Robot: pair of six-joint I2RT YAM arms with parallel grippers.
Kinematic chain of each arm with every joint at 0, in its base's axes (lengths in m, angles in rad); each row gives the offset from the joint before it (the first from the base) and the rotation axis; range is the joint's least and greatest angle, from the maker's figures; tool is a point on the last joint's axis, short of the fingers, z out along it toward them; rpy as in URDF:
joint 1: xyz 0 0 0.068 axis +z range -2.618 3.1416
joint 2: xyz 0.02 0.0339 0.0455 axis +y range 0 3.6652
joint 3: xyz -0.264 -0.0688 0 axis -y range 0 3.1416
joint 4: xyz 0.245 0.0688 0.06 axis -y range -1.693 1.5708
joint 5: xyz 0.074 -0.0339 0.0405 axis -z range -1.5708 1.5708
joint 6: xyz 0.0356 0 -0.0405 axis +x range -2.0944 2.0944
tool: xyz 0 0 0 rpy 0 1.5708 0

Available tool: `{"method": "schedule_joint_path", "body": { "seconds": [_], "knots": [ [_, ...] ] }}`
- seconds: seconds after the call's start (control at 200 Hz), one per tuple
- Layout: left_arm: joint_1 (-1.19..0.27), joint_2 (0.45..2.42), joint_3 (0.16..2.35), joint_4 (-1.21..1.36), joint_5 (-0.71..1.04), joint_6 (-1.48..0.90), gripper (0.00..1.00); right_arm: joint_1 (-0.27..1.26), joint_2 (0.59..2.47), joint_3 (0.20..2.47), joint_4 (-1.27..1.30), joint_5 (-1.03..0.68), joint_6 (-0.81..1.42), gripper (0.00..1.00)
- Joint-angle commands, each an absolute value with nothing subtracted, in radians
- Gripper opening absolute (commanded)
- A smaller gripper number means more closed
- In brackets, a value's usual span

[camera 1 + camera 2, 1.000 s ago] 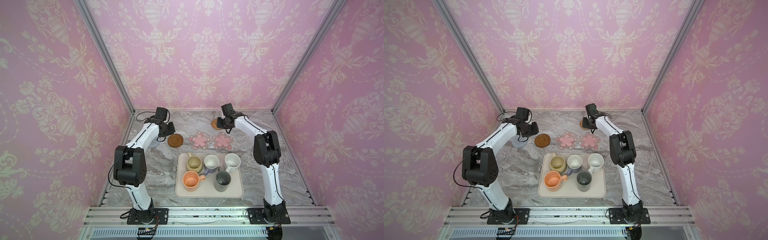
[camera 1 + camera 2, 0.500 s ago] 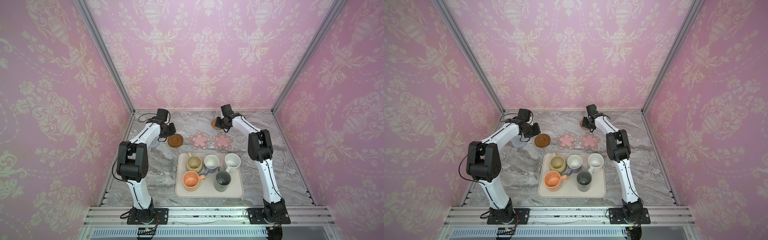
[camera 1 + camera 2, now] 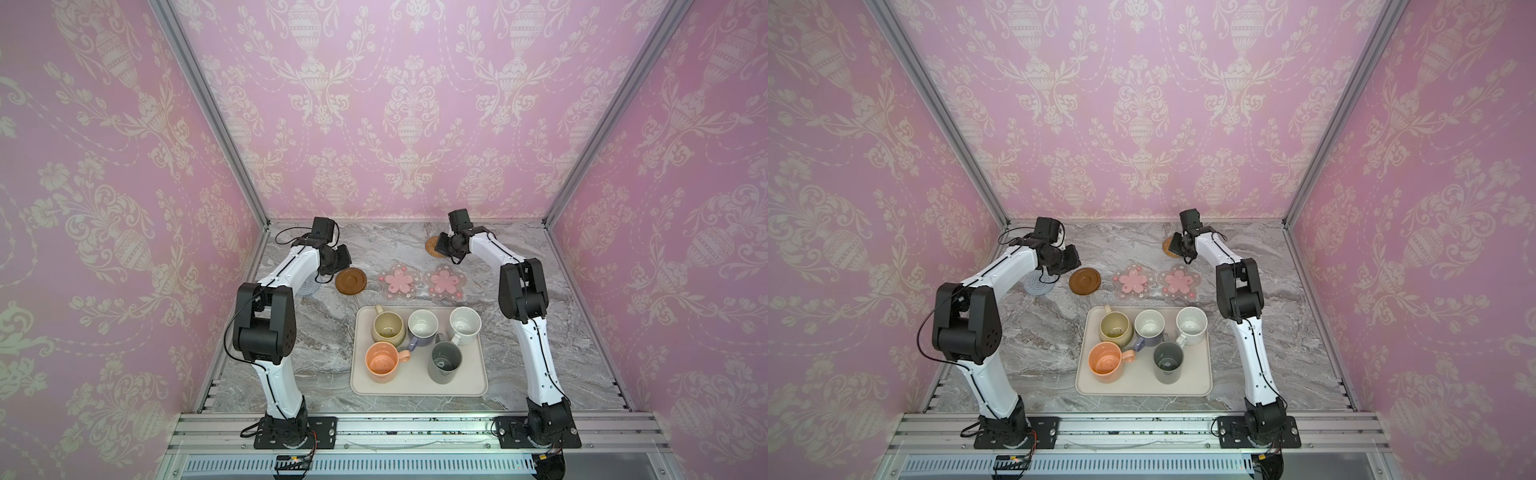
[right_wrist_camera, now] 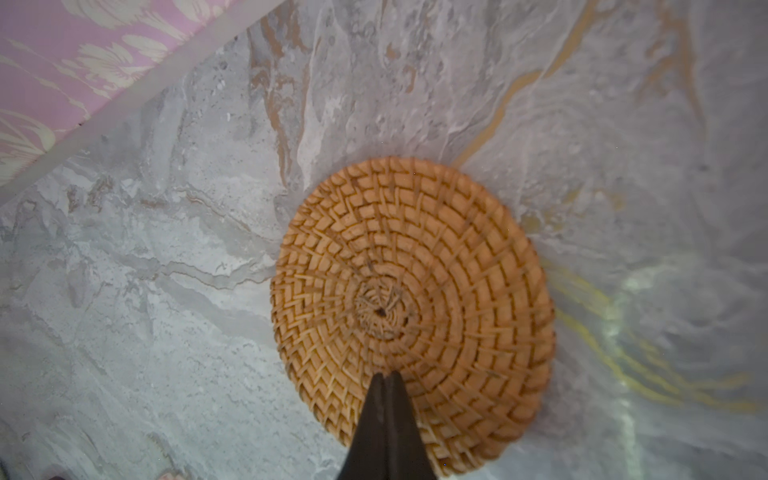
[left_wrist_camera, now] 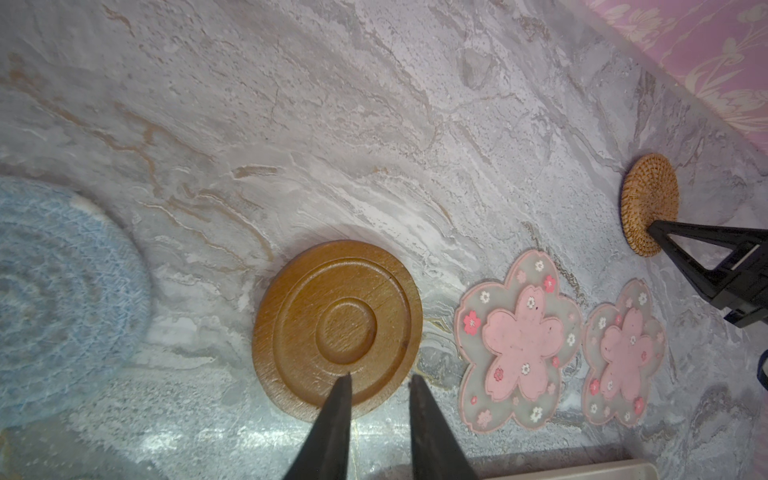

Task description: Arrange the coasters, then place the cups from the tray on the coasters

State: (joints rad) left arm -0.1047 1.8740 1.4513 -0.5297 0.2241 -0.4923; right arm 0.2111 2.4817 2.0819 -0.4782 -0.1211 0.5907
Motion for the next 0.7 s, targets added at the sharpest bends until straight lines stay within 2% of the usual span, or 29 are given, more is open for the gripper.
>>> {"method": "schedule_joint_path", "body": {
  "seconds": [0.0,0.696],
  "knots": [
    [-0.097,1.869,1.462,-0.519,0.248,-0.526,0.28,0.164,2.441,1.998,-0.512,-0.093,0.623,0.00],
    [-0.122,1.813,1.450,-0.535,0.248,-0.545,0.28,0.041,2.124,1.555,-0.423,-0.045,0.575,0.00]
  ]
}}
